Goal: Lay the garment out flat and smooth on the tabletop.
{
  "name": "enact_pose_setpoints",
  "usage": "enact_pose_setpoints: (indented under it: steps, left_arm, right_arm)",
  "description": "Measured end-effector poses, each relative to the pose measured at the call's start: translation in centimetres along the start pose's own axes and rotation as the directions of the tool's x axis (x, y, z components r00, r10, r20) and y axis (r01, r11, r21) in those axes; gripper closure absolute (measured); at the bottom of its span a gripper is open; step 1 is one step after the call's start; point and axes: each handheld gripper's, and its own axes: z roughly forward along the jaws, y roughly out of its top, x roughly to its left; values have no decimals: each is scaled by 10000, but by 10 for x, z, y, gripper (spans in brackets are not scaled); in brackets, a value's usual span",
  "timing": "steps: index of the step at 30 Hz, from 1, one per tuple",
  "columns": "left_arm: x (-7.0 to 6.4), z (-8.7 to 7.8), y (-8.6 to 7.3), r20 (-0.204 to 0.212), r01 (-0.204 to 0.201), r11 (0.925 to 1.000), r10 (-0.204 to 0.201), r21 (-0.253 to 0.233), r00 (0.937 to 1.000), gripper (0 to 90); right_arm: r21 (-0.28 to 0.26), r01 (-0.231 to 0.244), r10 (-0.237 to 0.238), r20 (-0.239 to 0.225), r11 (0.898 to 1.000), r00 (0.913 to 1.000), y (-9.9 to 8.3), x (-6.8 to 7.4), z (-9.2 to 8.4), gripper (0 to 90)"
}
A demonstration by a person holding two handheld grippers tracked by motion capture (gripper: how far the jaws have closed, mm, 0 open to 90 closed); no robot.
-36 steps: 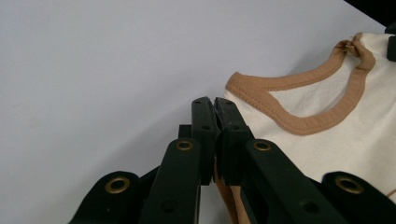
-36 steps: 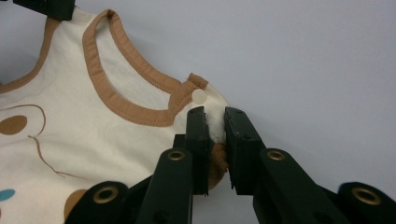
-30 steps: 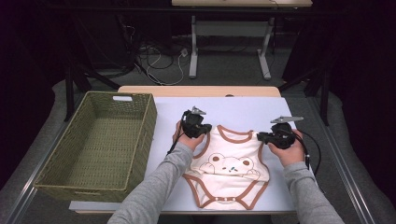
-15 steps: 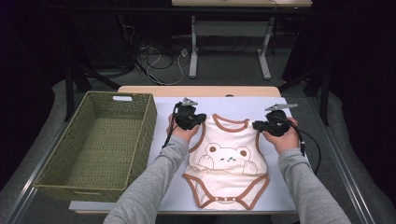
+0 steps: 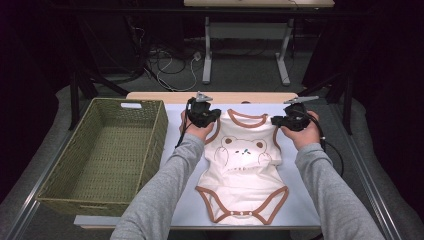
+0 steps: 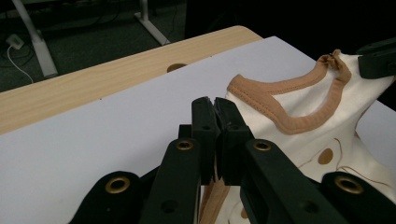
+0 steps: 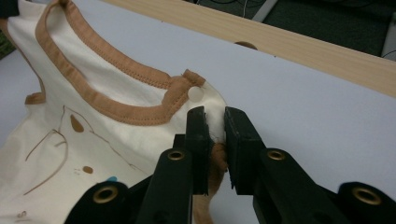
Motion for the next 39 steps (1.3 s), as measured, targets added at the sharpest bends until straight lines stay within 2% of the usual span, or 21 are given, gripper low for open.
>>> enact_pose_setpoints:
  steps: [3,4,9,12,18,23,26,32,39]
  left_arm:
    - [1,0,7,-50,4,9999,-5,-169,10000,878]
    - [2,-1,10,-23,-56,10000,56,-79,10000,878]
    - [4,0,21,-282,-117,9995,109,-285,9995,878]
    - [6,0,27,-314,6,9991,-19,-420,9995,878]
    - [10,0,34,-443,-120,9984,96,-554,9990,878]
    - [14,1,34,-602,53,9966,-103,-821,9981,878]
    - [18,4,33,-640,307,9951,-368,-937,9973,878]
    - [24,13,29,-904,487,9939,-577,-987,9942,876]
    - [27,23,23,-1304,346,9959,-454,-842,9904,876]
  right_arm:
    - [-103,-225,226,43,9997,9997,5,-3,0,804]
    - [-126,-182,184,100,9998,9998,7,-4,-1,804]
    - [-325,34,-24,292,9995,9996,17,-3,0,805]
    - [-478,24,-5,408,9989,9992,23,-3,0,804]
    - [-653,153,-114,601,9977,9981,33,-5,0,804]
    - [-923,328,-262,715,9952,9971,40,-5,1,803]
    - [-1039,313,-229,812,9941,9964,44,-7,4,803]
    - [-1299,188,-52,1042,9914,9945,45,-7,16,801]
    - [-1110,203,-54,1332,9936,9911,42,-2,34,800]
